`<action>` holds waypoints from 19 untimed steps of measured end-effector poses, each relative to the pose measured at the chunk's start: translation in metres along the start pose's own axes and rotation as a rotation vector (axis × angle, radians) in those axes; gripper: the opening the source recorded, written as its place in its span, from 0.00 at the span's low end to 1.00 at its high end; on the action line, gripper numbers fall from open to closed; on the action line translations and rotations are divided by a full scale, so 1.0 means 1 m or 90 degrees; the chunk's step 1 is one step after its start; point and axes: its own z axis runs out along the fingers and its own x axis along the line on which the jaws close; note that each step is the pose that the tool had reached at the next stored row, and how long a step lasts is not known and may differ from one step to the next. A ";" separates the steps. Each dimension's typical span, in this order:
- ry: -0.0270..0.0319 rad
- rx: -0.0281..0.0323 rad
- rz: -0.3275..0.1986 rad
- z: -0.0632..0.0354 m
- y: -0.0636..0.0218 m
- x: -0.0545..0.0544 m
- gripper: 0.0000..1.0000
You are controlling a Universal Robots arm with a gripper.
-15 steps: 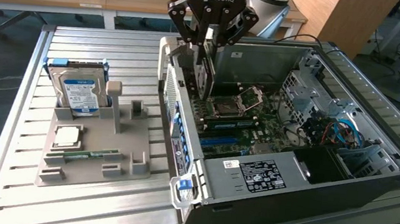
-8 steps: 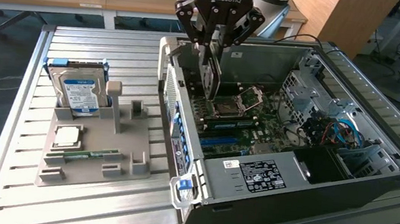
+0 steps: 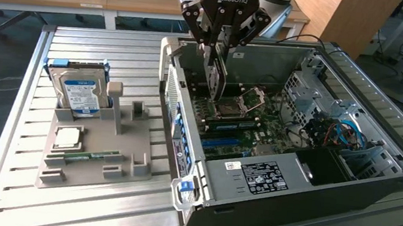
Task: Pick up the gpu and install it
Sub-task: 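Pick up the gpu and move the gpu toward the slot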
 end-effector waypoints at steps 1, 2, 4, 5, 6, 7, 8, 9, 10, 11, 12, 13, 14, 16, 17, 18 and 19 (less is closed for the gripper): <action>0.0000 0.0000 0.000 0.0000 0.0000 0.000 0.27; 0.0000 0.0000 0.000 0.0000 0.0000 0.000 0.27; 0.0000 -0.0001 0.000 0.0001 0.0001 -0.001 0.27; 0.0000 0.0000 0.000 0.0001 0.0002 -0.002 0.27; 0.0001 0.0000 0.000 0.0001 0.0002 -0.003 0.27; 0.0000 0.0000 0.000 0.0001 0.0003 -0.004 0.27; 0.0000 0.0000 0.000 0.0002 0.0004 -0.006 0.27; 0.0000 0.0000 0.000 0.0002 0.0005 -0.007 0.27; 0.0000 0.0000 0.000 0.0002 0.0006 -0.009 0.27; 0.0000 0.0000 0.000 0.0003 0.0007 -0.010 0.27; 0.0000 0.0000 0.000 0.0004 0.0007 -0.012 0.27; 0.0000 0.0000 0.000 0.0004 0.0008 -0.013 0.27; 0.0000 0.0000 0.000 0.0004 0.0010 -0.015 0.27; 0.0000 0.0000 0.000 0.0006 0.0012 -0.019 0.27; 0.0000 0.0000 0.000 0.0006 0.0014 -0.022 0.27; 0.0000 0.0000 0.000 0.0007 0.0015 -0.024 0.27; 0.0000 0.0000 0.000 0.0007 0.0017 -0.026 0.27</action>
